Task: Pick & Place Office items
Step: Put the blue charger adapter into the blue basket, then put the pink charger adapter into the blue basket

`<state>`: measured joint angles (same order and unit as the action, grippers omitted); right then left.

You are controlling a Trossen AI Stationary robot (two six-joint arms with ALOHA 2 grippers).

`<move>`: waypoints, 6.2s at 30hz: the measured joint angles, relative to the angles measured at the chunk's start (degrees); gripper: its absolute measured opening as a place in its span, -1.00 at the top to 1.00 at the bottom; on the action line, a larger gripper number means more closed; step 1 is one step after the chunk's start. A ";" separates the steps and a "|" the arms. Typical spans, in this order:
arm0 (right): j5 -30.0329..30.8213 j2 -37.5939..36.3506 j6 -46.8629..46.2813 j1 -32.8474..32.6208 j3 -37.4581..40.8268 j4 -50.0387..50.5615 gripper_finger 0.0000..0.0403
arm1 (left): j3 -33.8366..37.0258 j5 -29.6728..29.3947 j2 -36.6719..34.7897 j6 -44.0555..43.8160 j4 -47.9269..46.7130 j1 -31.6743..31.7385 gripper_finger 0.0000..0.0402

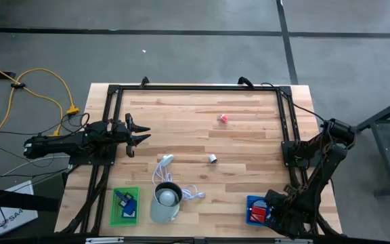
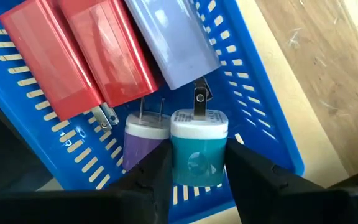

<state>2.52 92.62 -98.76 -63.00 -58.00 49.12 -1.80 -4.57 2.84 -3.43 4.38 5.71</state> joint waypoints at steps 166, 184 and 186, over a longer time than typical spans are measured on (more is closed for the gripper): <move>-2.69 4.39 84.04 91.32 -0.04 -24.06 0.18 | 0.01 -0.01 0.00 -0.02 0.00 -0.01 0.40; -2.55 4.99 83.62 90.93 -0.02 -24.26 -0.01 | 0.00 -0.01 -0.01 -0.02 0.00 -0.01 0.40; -2.50 6.19 83.60 90.79 -0.01 -24.18 -0.01 | 0.01 -0.01 0.00 -0.01 0.00 -0.01 0.40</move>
<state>0.02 98.80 -15.16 27.79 -58.01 24.95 -1.79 -4.58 2.84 -3.43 4.38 5.70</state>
